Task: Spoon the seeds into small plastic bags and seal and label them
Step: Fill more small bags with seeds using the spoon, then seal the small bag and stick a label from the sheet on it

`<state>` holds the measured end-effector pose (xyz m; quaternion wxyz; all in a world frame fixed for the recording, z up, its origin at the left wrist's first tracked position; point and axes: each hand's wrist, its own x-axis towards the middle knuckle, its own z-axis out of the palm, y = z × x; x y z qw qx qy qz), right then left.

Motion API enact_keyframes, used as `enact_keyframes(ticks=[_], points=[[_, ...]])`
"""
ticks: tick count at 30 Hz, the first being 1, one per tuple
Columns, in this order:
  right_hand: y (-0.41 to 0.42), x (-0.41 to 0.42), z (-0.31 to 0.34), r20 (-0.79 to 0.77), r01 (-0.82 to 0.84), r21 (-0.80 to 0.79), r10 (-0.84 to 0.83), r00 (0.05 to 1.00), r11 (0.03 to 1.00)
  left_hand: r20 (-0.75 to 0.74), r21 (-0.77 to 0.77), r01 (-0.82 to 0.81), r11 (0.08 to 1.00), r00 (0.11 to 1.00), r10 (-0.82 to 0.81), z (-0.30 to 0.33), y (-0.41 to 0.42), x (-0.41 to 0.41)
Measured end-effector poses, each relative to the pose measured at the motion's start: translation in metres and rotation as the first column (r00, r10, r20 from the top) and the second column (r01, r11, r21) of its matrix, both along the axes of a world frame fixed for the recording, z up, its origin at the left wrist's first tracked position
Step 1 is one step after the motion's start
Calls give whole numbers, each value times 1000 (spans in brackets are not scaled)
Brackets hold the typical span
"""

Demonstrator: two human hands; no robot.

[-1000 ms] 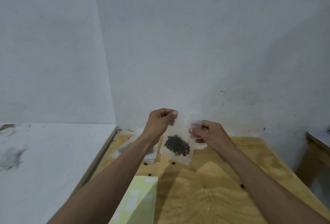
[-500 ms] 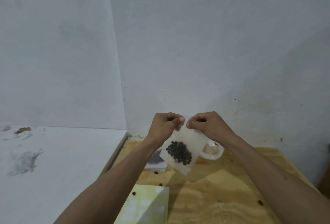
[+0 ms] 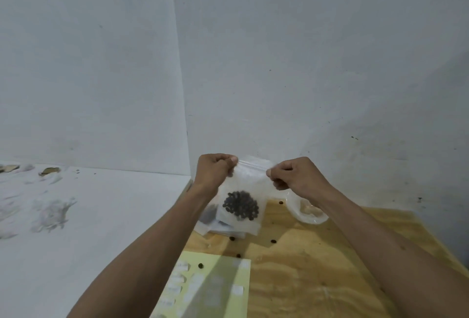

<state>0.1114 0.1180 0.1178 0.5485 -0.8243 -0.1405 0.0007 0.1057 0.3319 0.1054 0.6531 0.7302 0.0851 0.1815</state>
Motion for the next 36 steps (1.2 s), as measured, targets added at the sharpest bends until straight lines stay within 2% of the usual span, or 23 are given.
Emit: enact_keyframes(ticks=[2, 4, 6, 8, 11, 15, 20, 25, 27, 32, 36], points=[[-18, 1, -4, -21, 72, 68, -70, 997, 995, -75, -101, -146, 984, 987, 139, 1, 31, 3], [-43, 2, -7, -70, 160, 129, -152, 986, 979, -156, -219, -326, 920, 942, 297, 2, 71, 2], [-55, 0, -9, -124, 138, 192, -116, 986, 972, -168, -341, -351, 872, 935, 311, 8, 100, -1], [-42, -1, -13, -149, 60, 191, -32, 988, 980, -144, -394, -292, 872, 956, 256, 14, 103, 3], [4, -1, -23, -184, -60, 72, 73, 980, 996, -119, -364, -199, 910, 979, 167, 18, 81, 8], [51, 3, -28, -153, -130, 48, 136, 979, 990, -125, -333, -143, 932, 986, 106, 16, 55, 15], [62, 10, -34, -160, -55, 198, 88, 983, 979, -105, -324, -52, 944, 994, 19, 12, 47, 19], [57, 23, -41, -237, 47, 212, 5, 972, 976, -288, -160, 155, 975, 937, -196, -7, 49, 10], [60, 27, -43, -287, 98, 224, -30, 957, 970, -312, -81, 183, 980, 929, -199, -17, 46, 6], [71, 26, -46, -382, 127, -114, -161, 910, 985, -413, -52, 73, 996, 906, -88, -26, 55, 9], [83, 26, -48, -344, 105, -128, -143, 928, 986, -440, 85, 70, 994, 898, -26, -32, 65, 8]])
